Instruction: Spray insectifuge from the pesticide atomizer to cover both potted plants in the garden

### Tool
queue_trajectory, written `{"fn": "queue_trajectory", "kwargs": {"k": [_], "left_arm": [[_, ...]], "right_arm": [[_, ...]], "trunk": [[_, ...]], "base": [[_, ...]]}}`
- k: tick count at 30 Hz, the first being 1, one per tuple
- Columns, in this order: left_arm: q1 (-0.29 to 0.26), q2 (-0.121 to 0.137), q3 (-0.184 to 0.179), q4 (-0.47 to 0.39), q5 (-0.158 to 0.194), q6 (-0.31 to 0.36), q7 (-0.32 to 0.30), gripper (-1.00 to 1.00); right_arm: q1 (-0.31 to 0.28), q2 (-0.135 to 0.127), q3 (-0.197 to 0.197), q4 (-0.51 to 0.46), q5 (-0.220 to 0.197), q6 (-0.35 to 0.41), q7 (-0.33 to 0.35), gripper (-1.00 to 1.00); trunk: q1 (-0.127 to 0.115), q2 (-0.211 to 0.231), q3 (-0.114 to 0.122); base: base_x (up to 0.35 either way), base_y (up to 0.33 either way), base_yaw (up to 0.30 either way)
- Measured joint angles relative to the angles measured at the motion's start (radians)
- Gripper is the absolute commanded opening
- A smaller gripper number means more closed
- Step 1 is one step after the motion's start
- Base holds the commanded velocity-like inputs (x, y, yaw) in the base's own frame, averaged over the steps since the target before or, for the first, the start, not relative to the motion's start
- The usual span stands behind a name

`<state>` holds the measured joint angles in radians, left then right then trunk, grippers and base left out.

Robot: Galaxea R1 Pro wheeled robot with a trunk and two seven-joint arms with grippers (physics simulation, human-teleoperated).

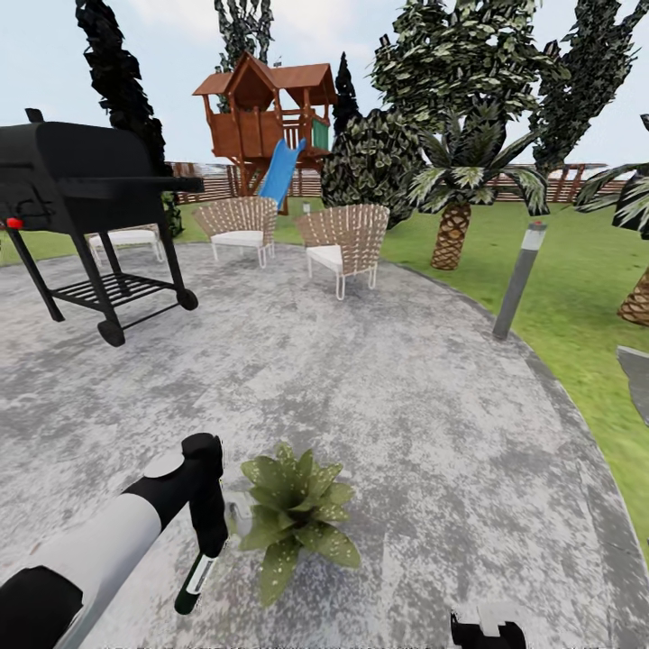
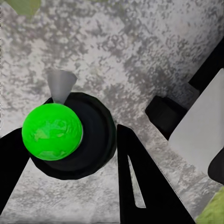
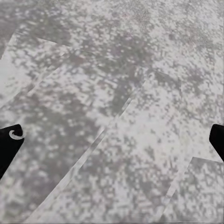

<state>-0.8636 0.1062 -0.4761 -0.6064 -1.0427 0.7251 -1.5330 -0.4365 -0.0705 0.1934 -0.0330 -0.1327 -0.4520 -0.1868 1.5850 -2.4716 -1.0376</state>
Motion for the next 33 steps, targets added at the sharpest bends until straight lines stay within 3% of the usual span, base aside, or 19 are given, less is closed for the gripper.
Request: {"fn": "queue_trajectory", "kwargs": {"k": [5,9,11,19,25,27,31,33], "left_arm": [[0.004,0.009,0.001,0.007,-0.007,0.001,0.018,-1.00],[0.009,0.009,0.006,0.011,-0.099,0.005,0.082,-1.00],[0.018,0.006,0.011,0.007,-0.114,0.008,0.111,-1.00],[0.042,-0.020,0.018,0.013,-0.109,0.014,0.232,-1.00],[0.115,-0.015,0.020,0.012,-0.109,0.013,0.245,-1.00],[0.119,-0.014,0.035,0.007,-0.109,0.014,0.245,-1.00],[0.120,-0.013,0.103,0.004,-0.112,0.013,0.245,-1.00],[0.120,-0.011,0.116,0.009,-0.113,0.012,0.245,-1.00]], "right_arm": [[0.000,0.000,-0.001,0.000,0.000,0.000,0.000,1.00],[0.000,0.000,-0.001,0.000,0.000,-0.001,0.000,1.00],[0.000,0.000,-0.001,0.000,0.000,-0.001,0.001,1.00],[0.000,-0.001,0.001,0.002,0.000,-0.001,0.001,1.00],[0.000,-0.001,0.001,0.002,0.000,-0.002,0.001,1.00],[0.000,-0.001,0.000,0.002,0.000,-0.001,0.001,1.00],[0.000,0.000,0.000,0.001,0.000,-0.001,0.000,1.00],[0.000,0.000,0.000,0.001,0.000,0.000,0.001,1.00]], "trunk": [[0.000,0.000,0.000],[0.000,0.000,0.000],[0.000,0.000,0.000],[0.000,0.000,0.000],[0.000,0.000,0.000],[0.000,0.000,0.000],[0.000,0.000,0.000],[0.000,0.000,0.000]], "base": [[0.034,0.266,-0.130],[0.005,0.038,-0.249],[0.001,0.006,-0.088],[0.000,0.001,-0.008],[0.000,0.000,0.000],[0.000,0.104,0.000],[0.000,0.256,0.000],[0.000,0.274,-0.045]]}}
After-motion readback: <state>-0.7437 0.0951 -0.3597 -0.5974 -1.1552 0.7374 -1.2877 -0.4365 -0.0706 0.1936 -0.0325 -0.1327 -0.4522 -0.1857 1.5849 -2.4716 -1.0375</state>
